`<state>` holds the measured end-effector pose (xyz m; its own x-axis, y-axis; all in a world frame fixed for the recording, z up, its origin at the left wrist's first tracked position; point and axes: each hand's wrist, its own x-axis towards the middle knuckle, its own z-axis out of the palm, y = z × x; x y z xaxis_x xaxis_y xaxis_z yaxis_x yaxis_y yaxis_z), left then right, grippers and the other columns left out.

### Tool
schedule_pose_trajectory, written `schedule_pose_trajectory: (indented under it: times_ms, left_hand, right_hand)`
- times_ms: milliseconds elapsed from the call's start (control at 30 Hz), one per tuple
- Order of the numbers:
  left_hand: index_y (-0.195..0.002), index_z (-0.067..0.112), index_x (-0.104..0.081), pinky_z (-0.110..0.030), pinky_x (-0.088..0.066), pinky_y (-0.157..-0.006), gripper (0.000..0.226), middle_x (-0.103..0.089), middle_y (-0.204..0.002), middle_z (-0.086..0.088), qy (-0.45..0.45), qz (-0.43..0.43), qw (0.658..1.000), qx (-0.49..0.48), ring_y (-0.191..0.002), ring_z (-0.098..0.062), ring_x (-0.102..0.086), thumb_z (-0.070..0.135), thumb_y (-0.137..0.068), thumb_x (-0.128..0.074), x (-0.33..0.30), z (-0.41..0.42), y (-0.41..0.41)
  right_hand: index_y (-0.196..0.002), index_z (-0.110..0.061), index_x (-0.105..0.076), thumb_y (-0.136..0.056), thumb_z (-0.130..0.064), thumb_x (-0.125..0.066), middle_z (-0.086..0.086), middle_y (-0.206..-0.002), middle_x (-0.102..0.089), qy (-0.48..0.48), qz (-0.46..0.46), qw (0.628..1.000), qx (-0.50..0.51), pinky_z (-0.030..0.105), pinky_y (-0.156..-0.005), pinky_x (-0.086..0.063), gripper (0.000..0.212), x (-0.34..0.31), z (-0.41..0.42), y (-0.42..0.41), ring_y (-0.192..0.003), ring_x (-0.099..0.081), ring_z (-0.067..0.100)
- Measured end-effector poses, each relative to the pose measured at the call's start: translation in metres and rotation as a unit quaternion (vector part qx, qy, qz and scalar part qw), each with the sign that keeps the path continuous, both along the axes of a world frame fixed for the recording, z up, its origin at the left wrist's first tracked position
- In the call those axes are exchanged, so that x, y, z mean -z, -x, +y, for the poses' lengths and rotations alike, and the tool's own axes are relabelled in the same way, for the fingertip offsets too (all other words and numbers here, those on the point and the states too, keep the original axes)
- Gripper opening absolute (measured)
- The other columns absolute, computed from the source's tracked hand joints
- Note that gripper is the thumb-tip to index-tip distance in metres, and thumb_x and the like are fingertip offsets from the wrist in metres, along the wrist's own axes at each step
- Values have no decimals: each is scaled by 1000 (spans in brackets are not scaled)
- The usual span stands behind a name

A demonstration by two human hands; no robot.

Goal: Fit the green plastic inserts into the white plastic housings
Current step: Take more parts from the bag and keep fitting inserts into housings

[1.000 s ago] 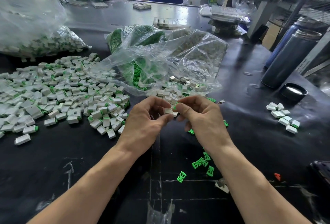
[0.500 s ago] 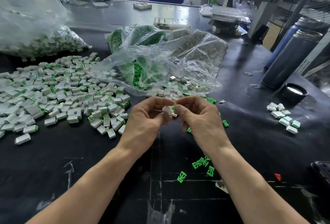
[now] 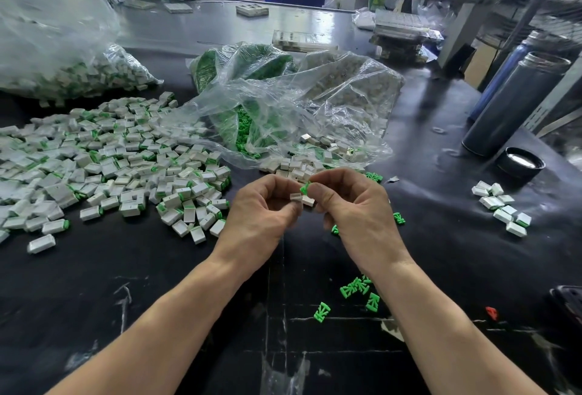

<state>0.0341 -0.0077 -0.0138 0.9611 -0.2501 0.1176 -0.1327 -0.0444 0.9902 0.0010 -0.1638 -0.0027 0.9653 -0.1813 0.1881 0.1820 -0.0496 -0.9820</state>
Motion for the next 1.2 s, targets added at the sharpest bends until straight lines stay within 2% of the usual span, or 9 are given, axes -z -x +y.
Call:
schedule_pose_trajectory:
  times_ms: [133, 367, 533, 600, 700, 833, 1033, 1200]
  left_hand:
    - [-90, 23, -73, -17, -54, -67, 19, -74, -78, 10, 1, -5, 1000, 5, -72, 0, -65, 3, -90, -75, -2, 0, 1]
    - [-91, 22, -75, -14, -52, -65, 18, -76, -80, 9, -4, -8, 1000, 13, -71, 1, -66, 4, -89, -76, -3, 1, 1]
    - [-94, 21, -77, -17, -53, -65, 15, -78, -85, 4, 8, 5, 1000, 12, -72, -1, -66, 7, -90, -76, -2, 2, 1]
    - [-95, 20, -76, -18, -55, -64, 11, -78, -86, 4, 22, 15, 1000, 3, -74, -3, -68, 11, -89, -78, -3, 2, 1]
    - [-97, 14, -74, -24, -59, -62, 10, -77, -86, -4, 44, 46, 998, -3, -76, -15, -73, 14, -88, -78, -4, 1, 1]
    - [-91, 10, -71, -28, -60, -58, 7, -75, -77, -10, 70, 67, 995, 1, -66, -21, -72, 9, -86, -76, -5, 1, 3]
    - [-91, 10, -74, -27, -61, -67, 10, -75, -80, -12, 68, 49, 996, 1, -71, -21, -73, 2, -87, -76, -5, 3, 2]
    - [-88, 14, -75, -30, -63, -66, 12, -76, -80, -7, 72, 43, 996, -19, -71, -22, -73, 3, -85, -78, -5, 3, 2]
  right_hand:
    - [-86, -27, -75, -91, -8, -77, -8, -75, -72, 2, -10, 1000, -5, 12, -57, -46, 19, -1, 1, 0, -65, -61, 1]
    - [-85, -28, -74, -91, -7, -77, -11, -75, -72, 45, -16, 999, -1, 11, -59, -46, 22, -1, 3, -1, -66, -62, -1]
    - [-87, -30, -74, -90, -9, -78, -15, -84, -73, 114, -15, 993, 18, 26, -81, -54, 22, 0, 3, -1, -81, -66, 3]
    - [-88, -29, -73, -92, -8, -76, -15, -82, -73, 112, -7, 994, 12, 30, -78, -53, 21, -1, 2, -1, -79, -65, 4]
    - [-87, -28, -73, -93, -7, -73, -13, -80, -73, 95, 2, 995, 4, 23, -68, -47, 22, 0, 2, -1, -74, -64, 1]
    - [-88, -27, -72, -94, -6, -73, -9, -79, -71, 68, 7, 998, 5, 18, -63, -46, 22, 2, 1, -2, -72, -62, 4]
    - [-91, -28, -71, -96, -10, -72, -10, -78, -70, 69, 15, 997, -5, 25, -65, -46, 19, 3, 1, -2, -71, -61, 4]
    - [-92, -30, -71, -96, -18, -73, -15, -82, -70, 129, 16, 992, 1, 29, -70, -47, 13, 3, -1, 1, -75, -62, 4]
